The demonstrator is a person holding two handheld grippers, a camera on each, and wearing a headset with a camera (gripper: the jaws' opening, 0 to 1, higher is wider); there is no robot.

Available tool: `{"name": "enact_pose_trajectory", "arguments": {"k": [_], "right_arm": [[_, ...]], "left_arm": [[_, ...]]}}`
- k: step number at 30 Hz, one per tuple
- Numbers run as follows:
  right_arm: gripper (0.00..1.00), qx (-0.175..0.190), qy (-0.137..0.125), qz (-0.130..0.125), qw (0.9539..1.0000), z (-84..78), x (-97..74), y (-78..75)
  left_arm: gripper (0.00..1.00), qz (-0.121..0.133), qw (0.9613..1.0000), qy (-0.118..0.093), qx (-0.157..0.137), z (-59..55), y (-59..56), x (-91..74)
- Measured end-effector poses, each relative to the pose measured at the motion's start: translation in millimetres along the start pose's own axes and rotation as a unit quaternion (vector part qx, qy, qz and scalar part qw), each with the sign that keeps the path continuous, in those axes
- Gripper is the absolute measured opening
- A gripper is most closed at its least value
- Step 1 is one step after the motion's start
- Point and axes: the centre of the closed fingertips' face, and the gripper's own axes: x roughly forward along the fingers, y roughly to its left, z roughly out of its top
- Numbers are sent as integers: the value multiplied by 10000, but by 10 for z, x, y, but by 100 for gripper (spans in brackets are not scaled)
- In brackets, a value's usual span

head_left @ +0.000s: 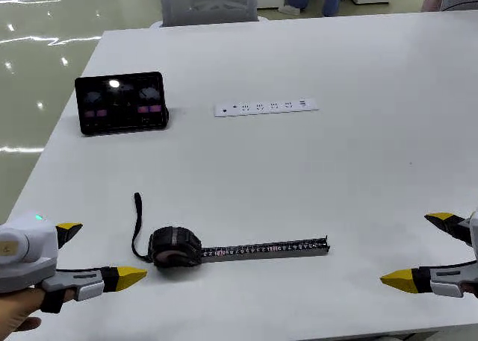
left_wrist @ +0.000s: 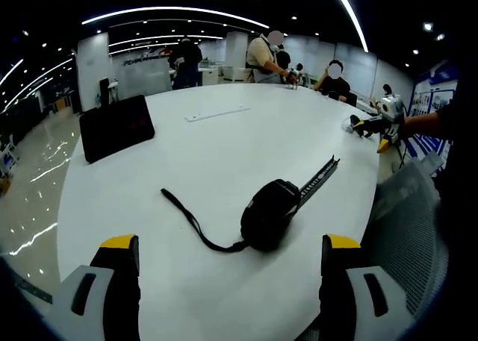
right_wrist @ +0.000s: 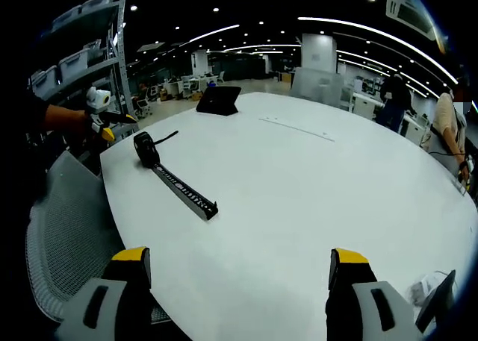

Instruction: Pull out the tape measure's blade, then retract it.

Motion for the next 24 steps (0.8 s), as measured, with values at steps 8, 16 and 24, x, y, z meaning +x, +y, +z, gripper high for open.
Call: {"name": "enact_pose_trajectory", "arguments": {"k": [8,16,24], "right_arm": [[99,-104,89,10,9999,-58,-12,3],[99,-156,10,27,9999,-32,-29,-10],[99,-233,-116,111,9996,32,-7,35]], "left_arm": [[99,-39,9999,31,130,9,-23,18],[99,-138,9998,19,159,27,-57,3],[99,-179,9997,-147,20,141,-77,-27]]}}
